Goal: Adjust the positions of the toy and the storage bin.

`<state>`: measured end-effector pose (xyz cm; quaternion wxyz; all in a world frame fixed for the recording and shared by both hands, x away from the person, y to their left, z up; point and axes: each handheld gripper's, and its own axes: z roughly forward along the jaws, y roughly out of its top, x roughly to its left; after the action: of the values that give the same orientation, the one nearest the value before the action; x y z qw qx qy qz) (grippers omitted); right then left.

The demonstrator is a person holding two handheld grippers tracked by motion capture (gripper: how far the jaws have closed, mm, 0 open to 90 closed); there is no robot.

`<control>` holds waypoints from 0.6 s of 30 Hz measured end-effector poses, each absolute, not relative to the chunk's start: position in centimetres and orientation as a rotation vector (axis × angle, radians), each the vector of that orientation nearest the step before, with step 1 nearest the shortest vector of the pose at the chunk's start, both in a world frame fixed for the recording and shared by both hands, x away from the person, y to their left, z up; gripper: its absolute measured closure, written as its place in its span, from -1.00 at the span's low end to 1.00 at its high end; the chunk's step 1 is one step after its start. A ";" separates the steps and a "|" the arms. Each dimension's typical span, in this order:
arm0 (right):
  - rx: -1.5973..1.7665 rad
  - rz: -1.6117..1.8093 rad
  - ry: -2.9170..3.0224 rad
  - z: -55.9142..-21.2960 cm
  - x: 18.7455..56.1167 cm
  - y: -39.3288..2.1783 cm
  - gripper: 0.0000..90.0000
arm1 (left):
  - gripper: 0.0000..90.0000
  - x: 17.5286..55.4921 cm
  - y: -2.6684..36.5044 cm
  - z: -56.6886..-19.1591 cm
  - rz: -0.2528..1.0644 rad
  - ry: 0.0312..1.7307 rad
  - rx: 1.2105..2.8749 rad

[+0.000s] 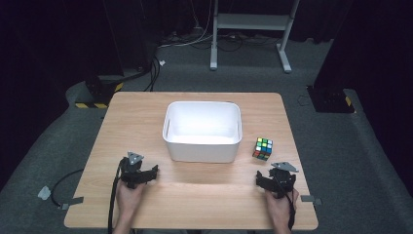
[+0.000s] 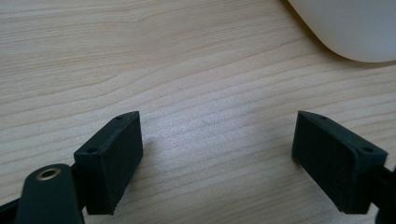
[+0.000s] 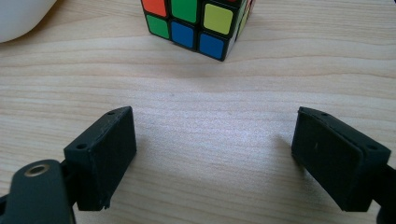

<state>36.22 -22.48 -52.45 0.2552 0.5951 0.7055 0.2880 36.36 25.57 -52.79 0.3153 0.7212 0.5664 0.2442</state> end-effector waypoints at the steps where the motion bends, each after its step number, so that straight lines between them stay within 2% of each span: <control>1: 1.616 0.782 1.915 -52.5 36.2 -22.5 -0.69 | -0.63 36.4 25.6 -52.8 0.643 1.491 1.903; 18: 1.597 0.793 1.943 -52.4 35.8 -22.7 -0.69 | -0.63 36.4 25.6 -52.8 0.641 1.492 1.899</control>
<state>35.79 -22.71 -52.41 0.2495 0.5864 0.7136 0.2911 36.36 25.60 -52.79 0.3159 0.7212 0.5664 0.2436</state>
